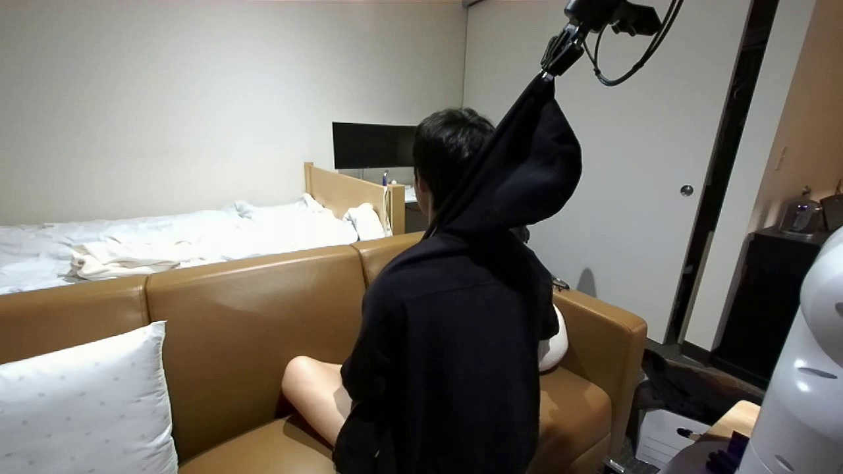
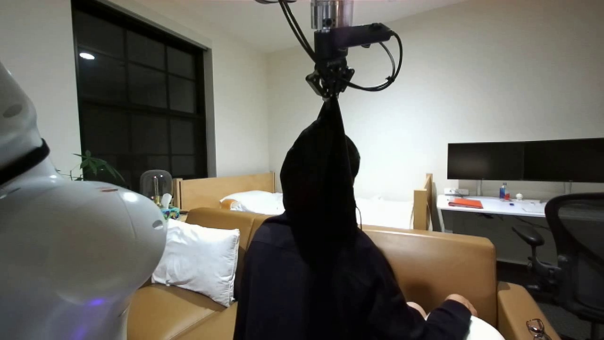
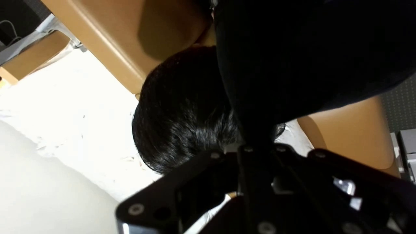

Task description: Put the hood over his head

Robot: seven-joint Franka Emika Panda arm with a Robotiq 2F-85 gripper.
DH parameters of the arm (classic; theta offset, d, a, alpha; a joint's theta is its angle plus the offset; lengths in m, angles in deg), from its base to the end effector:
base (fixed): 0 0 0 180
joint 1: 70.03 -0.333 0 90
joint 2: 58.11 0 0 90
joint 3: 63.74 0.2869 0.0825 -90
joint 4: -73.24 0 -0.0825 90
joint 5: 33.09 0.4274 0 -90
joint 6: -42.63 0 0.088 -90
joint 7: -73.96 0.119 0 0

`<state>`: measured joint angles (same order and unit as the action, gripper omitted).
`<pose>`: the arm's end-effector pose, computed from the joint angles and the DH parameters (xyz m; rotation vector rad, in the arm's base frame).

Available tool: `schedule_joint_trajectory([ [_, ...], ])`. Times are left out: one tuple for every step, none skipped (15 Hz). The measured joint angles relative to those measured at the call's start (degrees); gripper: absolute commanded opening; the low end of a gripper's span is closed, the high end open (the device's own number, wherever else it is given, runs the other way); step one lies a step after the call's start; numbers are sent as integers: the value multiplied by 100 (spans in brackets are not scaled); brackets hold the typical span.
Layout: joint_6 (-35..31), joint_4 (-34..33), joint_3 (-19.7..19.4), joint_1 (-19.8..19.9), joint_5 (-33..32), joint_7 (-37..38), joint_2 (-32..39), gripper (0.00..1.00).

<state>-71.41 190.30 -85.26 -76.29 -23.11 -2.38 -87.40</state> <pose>0.4749 -0.1511 0.6384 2.5896 1.4725 0.8361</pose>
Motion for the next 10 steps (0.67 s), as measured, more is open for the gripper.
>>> schedule_joint_trajectory([
  [0,0,1,2,0,0,0,1],
  [1,15,11,8,0,0,7,1],
  [1,50,43,12,0,-1,17,1],
  [1,93,109,12,0,-1,27,1],
  [-11,131,205,11,0,-1,42,1],
  [-46,165,322,10,0,-1,59,1],
  [-105,193,449,6,0,1,88,1],
  [-185,203,580,2,0,14,138,1],
  [-288,203,703,0,0,36,203,1],
  [-389,202,806,-2,0,49,282,1],
])
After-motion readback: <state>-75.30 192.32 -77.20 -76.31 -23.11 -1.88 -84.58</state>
